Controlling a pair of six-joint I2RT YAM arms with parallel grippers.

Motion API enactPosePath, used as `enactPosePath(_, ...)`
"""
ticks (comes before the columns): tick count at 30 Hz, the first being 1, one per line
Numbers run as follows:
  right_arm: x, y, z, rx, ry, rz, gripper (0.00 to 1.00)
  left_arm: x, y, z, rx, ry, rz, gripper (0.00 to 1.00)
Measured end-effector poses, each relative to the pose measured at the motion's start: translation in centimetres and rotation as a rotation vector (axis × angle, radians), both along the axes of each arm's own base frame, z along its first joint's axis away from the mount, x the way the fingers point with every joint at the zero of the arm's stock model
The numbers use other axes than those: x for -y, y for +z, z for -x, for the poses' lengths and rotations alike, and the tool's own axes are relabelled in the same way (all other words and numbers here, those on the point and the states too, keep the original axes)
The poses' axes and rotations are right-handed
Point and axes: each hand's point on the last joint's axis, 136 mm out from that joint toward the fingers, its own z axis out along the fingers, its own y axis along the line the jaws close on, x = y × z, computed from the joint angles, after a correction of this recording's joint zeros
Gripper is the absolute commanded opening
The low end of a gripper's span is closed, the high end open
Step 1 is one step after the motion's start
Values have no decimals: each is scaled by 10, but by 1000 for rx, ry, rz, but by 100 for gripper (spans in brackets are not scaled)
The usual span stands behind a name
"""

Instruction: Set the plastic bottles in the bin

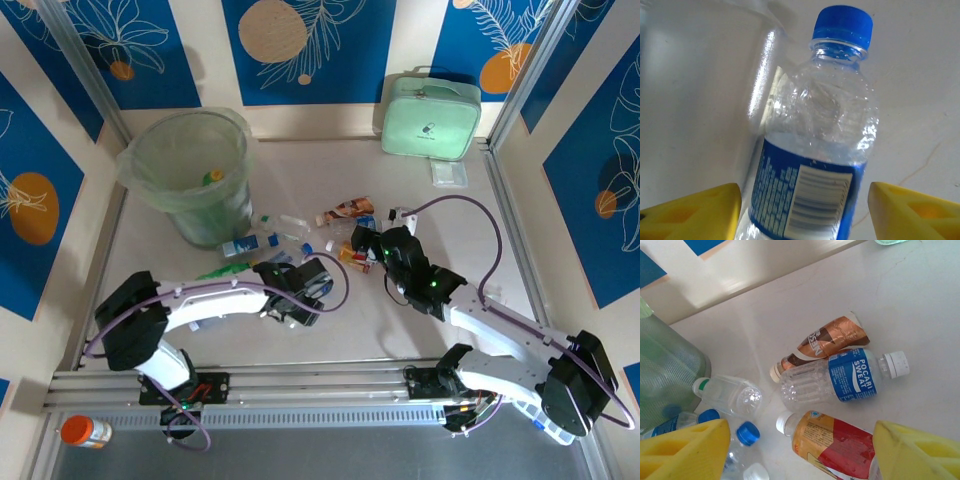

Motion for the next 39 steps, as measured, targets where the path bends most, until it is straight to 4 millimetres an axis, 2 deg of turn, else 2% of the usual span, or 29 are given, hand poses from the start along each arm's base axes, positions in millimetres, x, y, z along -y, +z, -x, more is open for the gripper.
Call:
enactPosePath(6,0,-2,0,-6,-3,0,76,5,-10,-4,-1,2,-19,61)
enactPosePath(11,-1,-6,-1,-15,-3,8,76,6,-11,-5,2,2,-19,58)
enactPosePath(21,0,-9,-2,-23,-9,11,76,9,-15,-5,6,-3,-33,60)
enactPosePath(26,2,-9,-3,-24,-16,7,76,14,-24,-7,2,0,-39,62)
enactPosePath(30,3,-9,-4,-24,-18,7,76,17,-34,-5,-11,-6,-45,60)
enactPosePath(34,3,-9,-4,-25,-21,5,76,18,-34,-5,-13,-6,-43,52)
enactPosePath(39,3,-8,-4,-24,-22,3,76,18,-33,-5,-12,-7,-41,49)
